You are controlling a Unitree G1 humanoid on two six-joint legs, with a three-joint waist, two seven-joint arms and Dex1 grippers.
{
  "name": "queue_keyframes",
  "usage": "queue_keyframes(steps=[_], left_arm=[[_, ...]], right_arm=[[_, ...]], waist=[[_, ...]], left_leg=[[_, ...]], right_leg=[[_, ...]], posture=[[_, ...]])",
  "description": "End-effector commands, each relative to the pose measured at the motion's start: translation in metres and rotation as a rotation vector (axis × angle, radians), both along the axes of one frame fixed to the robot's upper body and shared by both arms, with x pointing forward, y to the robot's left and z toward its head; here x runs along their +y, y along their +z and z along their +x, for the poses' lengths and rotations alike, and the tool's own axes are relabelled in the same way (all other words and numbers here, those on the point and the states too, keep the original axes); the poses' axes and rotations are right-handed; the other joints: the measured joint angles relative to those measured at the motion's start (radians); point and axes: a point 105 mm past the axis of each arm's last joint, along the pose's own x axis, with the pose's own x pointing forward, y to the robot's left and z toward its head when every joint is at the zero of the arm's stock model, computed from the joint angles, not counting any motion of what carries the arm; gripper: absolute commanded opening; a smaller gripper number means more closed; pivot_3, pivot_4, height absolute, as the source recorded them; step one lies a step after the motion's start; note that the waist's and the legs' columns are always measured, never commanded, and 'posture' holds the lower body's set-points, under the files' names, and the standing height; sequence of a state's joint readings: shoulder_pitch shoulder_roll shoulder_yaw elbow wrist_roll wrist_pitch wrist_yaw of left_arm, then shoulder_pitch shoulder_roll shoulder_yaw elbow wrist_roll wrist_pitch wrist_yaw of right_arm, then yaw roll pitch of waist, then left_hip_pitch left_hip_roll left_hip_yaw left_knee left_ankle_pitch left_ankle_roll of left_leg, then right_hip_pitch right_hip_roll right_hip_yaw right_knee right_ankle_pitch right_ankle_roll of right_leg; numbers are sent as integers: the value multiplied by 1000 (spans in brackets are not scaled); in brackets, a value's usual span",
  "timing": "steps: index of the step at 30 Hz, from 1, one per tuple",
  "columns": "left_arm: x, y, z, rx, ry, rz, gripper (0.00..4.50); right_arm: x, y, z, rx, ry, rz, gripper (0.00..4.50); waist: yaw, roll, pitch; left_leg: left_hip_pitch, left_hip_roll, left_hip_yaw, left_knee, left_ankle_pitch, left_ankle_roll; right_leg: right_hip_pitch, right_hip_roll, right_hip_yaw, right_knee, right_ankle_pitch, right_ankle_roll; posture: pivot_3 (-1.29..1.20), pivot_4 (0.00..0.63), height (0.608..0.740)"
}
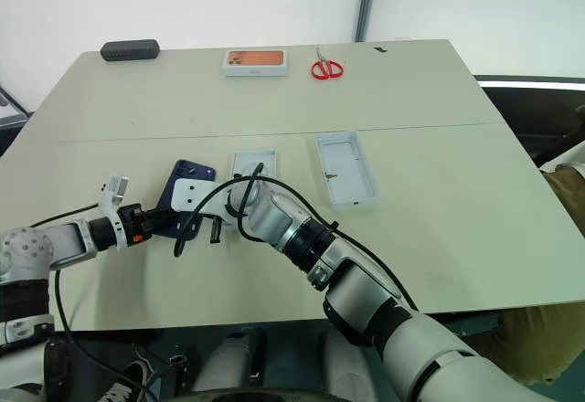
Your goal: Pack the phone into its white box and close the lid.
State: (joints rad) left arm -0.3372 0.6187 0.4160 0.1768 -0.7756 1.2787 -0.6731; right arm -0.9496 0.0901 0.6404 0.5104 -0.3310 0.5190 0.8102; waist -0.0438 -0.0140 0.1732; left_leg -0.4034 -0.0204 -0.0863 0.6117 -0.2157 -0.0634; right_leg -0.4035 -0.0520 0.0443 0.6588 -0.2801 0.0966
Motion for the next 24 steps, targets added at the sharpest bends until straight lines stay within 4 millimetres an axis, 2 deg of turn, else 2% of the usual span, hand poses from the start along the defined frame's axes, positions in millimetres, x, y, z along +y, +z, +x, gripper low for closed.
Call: queue_keyframes(steps=[1, 3, 6, 8, 11, 15, 19, 21, 22, 23, 24], left_arm=[[1, -23, -7, 85, 13, 12, 1681], [2, -23, -7, 86, 24, 7, 1681], [5, -22, -3, 74, 49, 7, 899], [8, -21, 1, 62, 87, -20, 11], [7, -13, 3, 34, 104, -87, 11], [11, -12, -1, 25, 121, -133, 11], [17, 2, -3, -31, 144, -270, 11], [19, 11, -3, -60, 153, -349, 11], [21, 17, -3, -80, 157, -394, 0], [20, 22, -2, -113, 156, -405, 0], [20, 25, -1, -137, 156, -406, 0]], right_arm=[[-2, 2, 2, -6, -15, 3, 0], [-3, 0, 2, -6, -15, -1, 0], [-3, -1, 1, -7, -15, -4, 0], [-4, -1, 1, -11, -14, -4, 0], [-6, 2, 2, -21, -15, 9, 0], [-7, 14, 3, -17, -31, 72, 0], [1, 59, -8, 47, 13, 340, 0], [-1, 82, -16, 233, 20, 524, 0], [-6, 89, -13, 239, 5, 559, 414], [-12, 93, -10, 253, -4, 587, 544], [-16, 94, -8, 247, -12, 596, 870]], waist=[[0, 0, 0], [0, 0, 0], [2, 0, 0], [3, 0, -1], [2, 0, -1], [0, 0, -1], [-3, -1, 0], [-6, -1, 0], [-6, -1, 0], [-5, -1, 0], [-3, -1, 0]], left_leg=[[0, 0, 0, 0, 0, 0], [0, 0, 0, 0, 0, 0], [0, 0, 0, 0, 0, 0], [3, 0, -1, 0, 0, 0], [12, 0, -1, -3, 0, 0], [12, 0, -1, -4, 0, 0], [10, 1, -1, -5, 0, 0], [9, 2, -1, -6, 0, 0], [8, 3, -1, -6, 0, 0], [8, 3, -1, -7, 0, 0], [7, 4, -1, -7, 0, 0]], right_leg=[[0, 0, 0, 0, 0, 0], [0, 0, 0, 0, 0, 0], [0, 0, 0, 0, 0, 0], [0, -1, -1, -2, 0, 0], [9, -1, -1, -4, 0, -1], [9, -1, -1, -5, 0, 0], [10, 0, -1, -5, 0, 0], [8, 0, 0, -5, 0, 0], [7, 0, 0, -5, 0, 0], [7, 0, 0, -5, 0, 0], [6, 0, 0, -5, 0, 0]], posture=[[0, 150, 740], [0, 150, 740], [0, 150, 740], [0, 150, 740], [0, 150, 740], [0, 150, 740], [0, 150, 740], [0, 150, 740], [0, 150, 740], [0, 150, 740], [0, 150, 740]])
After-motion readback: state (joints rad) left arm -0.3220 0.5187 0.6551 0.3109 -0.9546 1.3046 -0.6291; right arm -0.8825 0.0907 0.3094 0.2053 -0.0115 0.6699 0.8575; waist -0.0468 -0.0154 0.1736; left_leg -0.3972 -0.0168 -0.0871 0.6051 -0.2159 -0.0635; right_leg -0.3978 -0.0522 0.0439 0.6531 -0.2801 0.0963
